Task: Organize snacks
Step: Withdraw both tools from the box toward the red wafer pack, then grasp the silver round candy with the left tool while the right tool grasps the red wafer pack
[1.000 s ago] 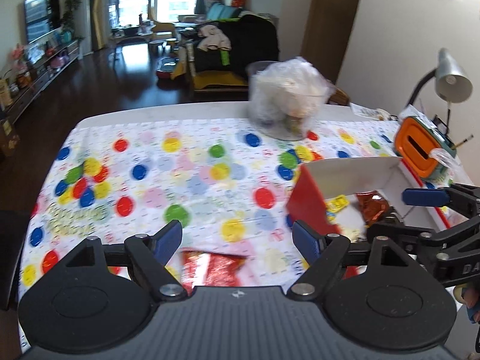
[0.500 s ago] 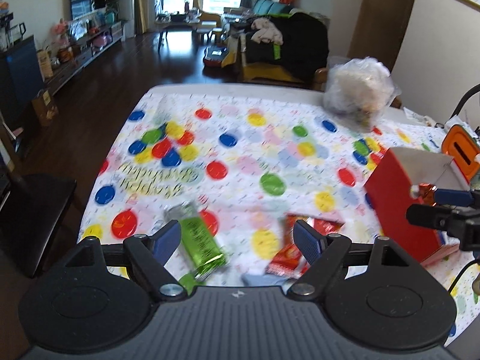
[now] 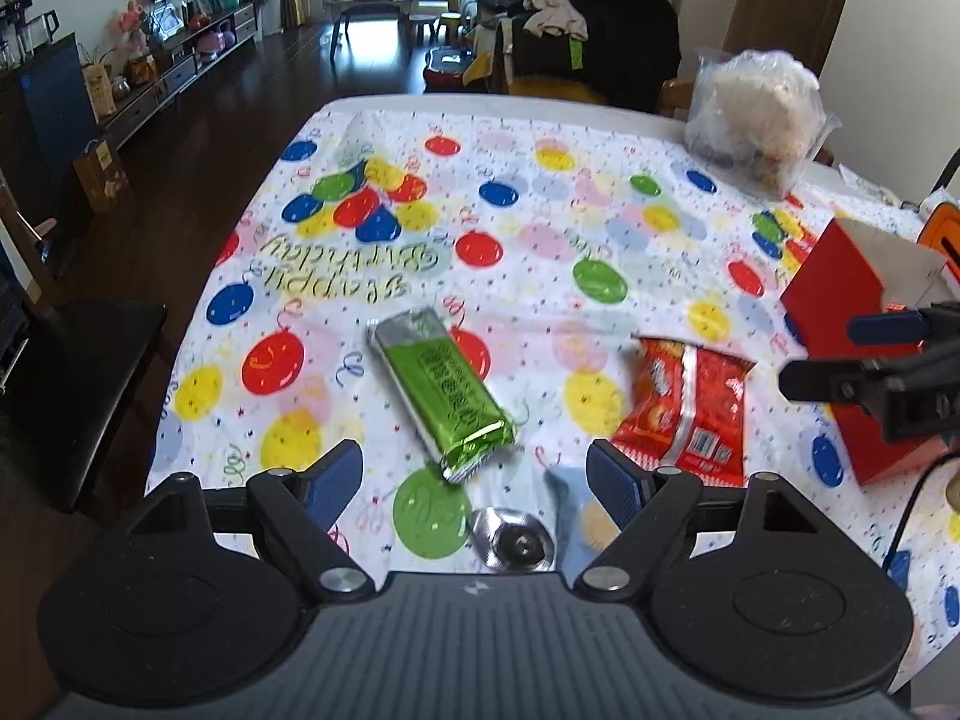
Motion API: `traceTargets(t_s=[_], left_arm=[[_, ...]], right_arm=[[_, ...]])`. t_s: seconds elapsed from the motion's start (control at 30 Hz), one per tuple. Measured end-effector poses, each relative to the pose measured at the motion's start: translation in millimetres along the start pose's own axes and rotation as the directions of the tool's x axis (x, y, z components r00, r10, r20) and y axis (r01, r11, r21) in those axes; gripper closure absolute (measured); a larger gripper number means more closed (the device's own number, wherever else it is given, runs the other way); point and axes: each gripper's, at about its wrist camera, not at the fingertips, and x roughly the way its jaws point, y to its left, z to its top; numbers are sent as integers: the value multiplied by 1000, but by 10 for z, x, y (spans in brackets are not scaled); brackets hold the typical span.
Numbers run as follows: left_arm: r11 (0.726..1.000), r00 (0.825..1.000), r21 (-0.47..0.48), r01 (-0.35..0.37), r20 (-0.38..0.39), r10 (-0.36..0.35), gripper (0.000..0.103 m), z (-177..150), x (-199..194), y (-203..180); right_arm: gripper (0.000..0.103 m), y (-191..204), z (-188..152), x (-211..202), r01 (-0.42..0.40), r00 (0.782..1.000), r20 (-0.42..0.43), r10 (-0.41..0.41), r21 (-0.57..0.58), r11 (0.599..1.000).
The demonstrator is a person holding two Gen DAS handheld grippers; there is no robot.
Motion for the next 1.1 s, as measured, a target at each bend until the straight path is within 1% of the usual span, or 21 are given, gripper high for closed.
traceTargets(t_s=[0.1, 0.2, 0.3, 0.47, 0.57, 0.63, 0.7, 0.77, 0.93, 1.1], left_arm=[[1000, 1000, -6, 11, -26, -11, 21, -75, 76, 11], [1000, 998, -9, 9, -55, -10, 22, -137, 155, 12], [1000, 998, -6, 12, -64, -13, 22, -193, 196, 20], [1000, 998, 6, 16, -67, -15, 23, -252, 253, 12], [1000, 996, 12, 20, -88, -19, 25, -277, 322, -8], [1000, 995, 19, 22, -94, -20, 25, -289, 361, -25], [999, 995, 27, 23, -102, -20, 29, -303, 409, -35], [999, 992, 28, 35, -122, -31, 39, -314, 465, -33], [997, 987, 31, 73, -143, -68, 44, -329, 550, -47], [997, 986, 40, 73, -154, -66, 45, -307, 632, -87]], right_arm=[[1, 11, 42, 167, 31, 999, -46, -30, 38, 999], [2, 10, 78, 338, 44, 995, -94, -34, 101, 994], [3, 8, 110, 491, 61, 990, -133, -40, 156, 986], [4, 33, 161, 745, 120, 979, -192, -74, 240, 963], [5, 49, 168, 867, 166, 969, -222, -107, 269, 949], [5, 72, 165, 924, 192, 963, -236, -128, 271, 943], [5, 105, 176, 971, 206, 959, -247, -140, 265, 942], [6, 129, 170, 1014, 215, 955, -254, -149, 254, 943], [7, 199, 172, 1048, 234, 950, -255, -179, 203, 951], [10, 243, 160, 1076, 252, 942, -263, -208, 146, 957]])
